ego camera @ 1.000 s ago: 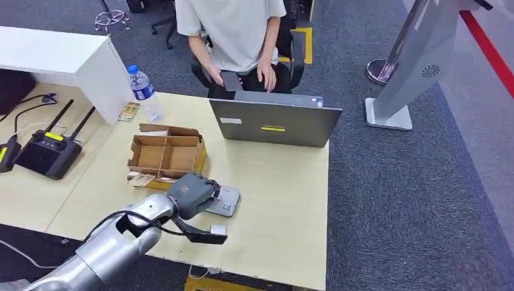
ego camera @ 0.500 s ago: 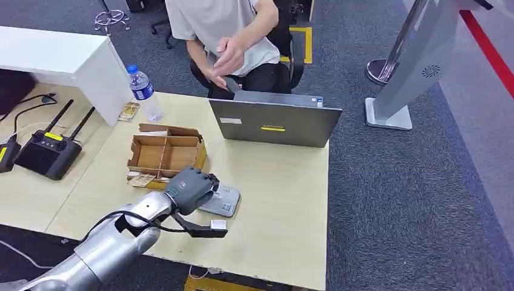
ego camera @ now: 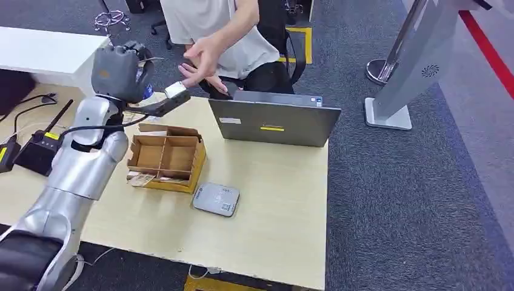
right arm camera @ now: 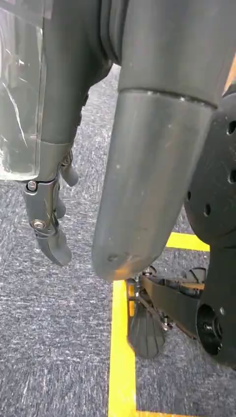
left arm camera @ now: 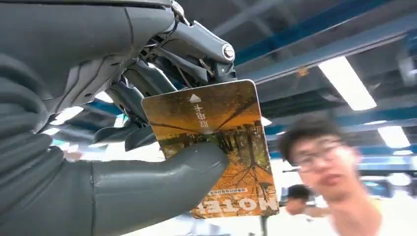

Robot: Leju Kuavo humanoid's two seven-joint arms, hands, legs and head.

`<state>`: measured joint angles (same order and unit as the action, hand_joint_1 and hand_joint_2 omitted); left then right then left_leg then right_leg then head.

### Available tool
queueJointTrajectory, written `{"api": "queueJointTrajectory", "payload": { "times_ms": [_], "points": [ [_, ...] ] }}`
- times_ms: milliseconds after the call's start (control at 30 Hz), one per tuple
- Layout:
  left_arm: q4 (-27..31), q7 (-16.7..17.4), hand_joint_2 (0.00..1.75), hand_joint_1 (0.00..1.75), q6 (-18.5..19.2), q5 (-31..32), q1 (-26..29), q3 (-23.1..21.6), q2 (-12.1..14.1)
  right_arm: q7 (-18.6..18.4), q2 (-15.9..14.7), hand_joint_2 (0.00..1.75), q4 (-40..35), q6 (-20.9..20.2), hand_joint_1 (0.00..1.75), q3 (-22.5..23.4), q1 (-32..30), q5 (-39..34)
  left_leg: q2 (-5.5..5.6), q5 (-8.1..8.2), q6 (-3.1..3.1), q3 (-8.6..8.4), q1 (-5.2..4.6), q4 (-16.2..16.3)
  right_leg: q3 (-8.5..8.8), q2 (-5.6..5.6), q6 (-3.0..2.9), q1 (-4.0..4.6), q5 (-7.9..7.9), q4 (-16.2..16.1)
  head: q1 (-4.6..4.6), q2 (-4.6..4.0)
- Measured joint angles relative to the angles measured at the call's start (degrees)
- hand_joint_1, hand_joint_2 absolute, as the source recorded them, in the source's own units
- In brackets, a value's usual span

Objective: Pass the card to the sensor for recognition and then transmit it.

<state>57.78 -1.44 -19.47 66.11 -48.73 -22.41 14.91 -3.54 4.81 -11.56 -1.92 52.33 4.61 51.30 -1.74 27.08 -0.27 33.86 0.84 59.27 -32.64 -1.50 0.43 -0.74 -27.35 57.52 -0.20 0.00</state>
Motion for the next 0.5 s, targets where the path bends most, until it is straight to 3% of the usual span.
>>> {"api": "queueJointTrajectory", "payload": {
  "times_ms": [133, 167, 500],
  "points": [
    [-6.18, -0.92, 1.75, 1.75, -0.11, -0.35, -2.7, 2.89, -0.11, 0.0, 0.09, 0.0, 0.0, 0.0, 0.0, 0.0, 0.06, 0.18, 0.0, 0.0, 0.0, 0.01, -0.01, 0.0, 0.0, 0.0, 0.0, 0.0, 0.0, 0.0, -0.02, 0.0],
    [-7.63, -1.2, 1.75, 0.0, -0.11, -0.63, -3.16, 3.43, -0.17, 0.0, 0.15, 0.0, 0.0, 0.0, 0.0, 0.0, 0.07, 0.18, 0.0, 0.0, 0.0, 0.03, -0.01, 0.0, 0.0, 0.0, 0.0, 0.0, 0.0, 0.0, -0.04, 0.0],
    [-12.03, -3.83, 1.75, 0.0, 0.55, -3.49, -3.54, 5.38, -0.68, -0.07, 0.37, 0.0, 0.0, -0.02, 0.0, 0.0, 0.1, 0.92, 0.03, 0.01, 0.0, 0.05, -0.03, 0.0, -0.01, -0.03, 0.01, -0.02, -0.01, -0.01, -0.02, 0.0]
  ]
}}
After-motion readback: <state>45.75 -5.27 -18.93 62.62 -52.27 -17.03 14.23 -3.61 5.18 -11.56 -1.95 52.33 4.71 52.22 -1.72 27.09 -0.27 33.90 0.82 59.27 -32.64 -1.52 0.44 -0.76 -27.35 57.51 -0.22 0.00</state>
